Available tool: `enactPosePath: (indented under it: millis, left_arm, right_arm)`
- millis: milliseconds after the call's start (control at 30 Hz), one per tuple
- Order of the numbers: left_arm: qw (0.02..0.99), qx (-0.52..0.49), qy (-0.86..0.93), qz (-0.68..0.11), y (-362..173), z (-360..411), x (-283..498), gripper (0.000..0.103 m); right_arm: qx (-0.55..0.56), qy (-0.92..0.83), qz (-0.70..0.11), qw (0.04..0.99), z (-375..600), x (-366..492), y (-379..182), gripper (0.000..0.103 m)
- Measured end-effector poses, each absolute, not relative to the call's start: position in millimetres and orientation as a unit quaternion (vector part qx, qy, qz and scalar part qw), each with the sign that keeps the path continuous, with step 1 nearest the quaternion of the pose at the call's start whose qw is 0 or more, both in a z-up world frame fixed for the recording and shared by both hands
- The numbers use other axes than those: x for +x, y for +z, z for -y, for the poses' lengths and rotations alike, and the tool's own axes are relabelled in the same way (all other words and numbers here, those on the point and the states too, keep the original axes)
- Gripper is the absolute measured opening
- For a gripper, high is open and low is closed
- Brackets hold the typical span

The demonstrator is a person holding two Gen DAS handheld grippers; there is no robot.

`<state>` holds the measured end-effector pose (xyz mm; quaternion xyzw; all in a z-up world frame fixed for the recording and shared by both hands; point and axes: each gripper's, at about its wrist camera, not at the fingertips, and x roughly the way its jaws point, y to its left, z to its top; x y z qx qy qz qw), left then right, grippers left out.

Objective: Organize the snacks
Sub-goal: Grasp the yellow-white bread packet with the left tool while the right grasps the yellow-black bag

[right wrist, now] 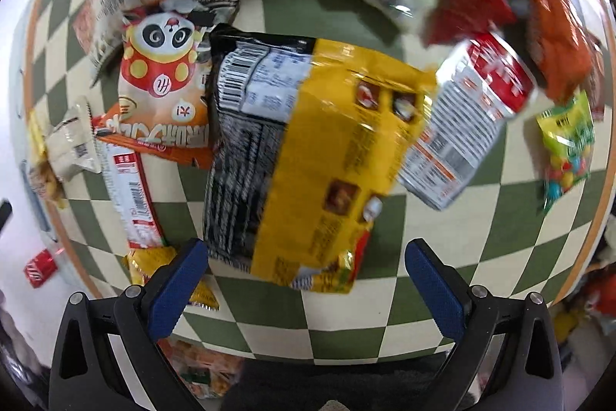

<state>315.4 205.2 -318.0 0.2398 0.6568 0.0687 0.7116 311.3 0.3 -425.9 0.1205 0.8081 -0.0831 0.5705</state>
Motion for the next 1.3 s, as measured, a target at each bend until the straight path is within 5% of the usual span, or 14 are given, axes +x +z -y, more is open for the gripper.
enactPosePath:
  millis: [400, 467, 533, 567, 867, 1300]
  left_arm:
    - [0.659, 0.286, -0.014, -0.696, -384, -215, 351, 0.103]
    - [0.662, 0.249, -0.014, -0.707, -389, -225, 356, 0.091]
    - [0.656, 0.191, -0.007, -0.730, -391, -239, 362, 0.062]
    - [0.651, 0.155, -0.001, -0.743, -392, -248, 363, 0.057]
    - [0.608, -0.074, 0.084, -0.786, -397, -315, 351, 0.056]
    - [0.626, -0.032, 0.059, -0.777, -402, -332, 349, 0.056]
  right_arm:
    - [0.113, -0.087, -0.833, 0.534, -9, 337, -448, 0.103]
    - [0.109, -0.086, -0.837, 0.530, -11, 340, -451, 0.103]
    - [0.105, -0.087, -0.837, 0.530, -12, 342, -451, 0.103]
    - [0.100, -0.086, -0.837, 0.532, -15, 342, -451, 0.103]
    - [0.104, -0.067, -0.826, 0.550, -13, 340, -444, 0.094]
    - [0.116, -0.092, -0.829, 0.539, -12, 341, -452, 0.097]
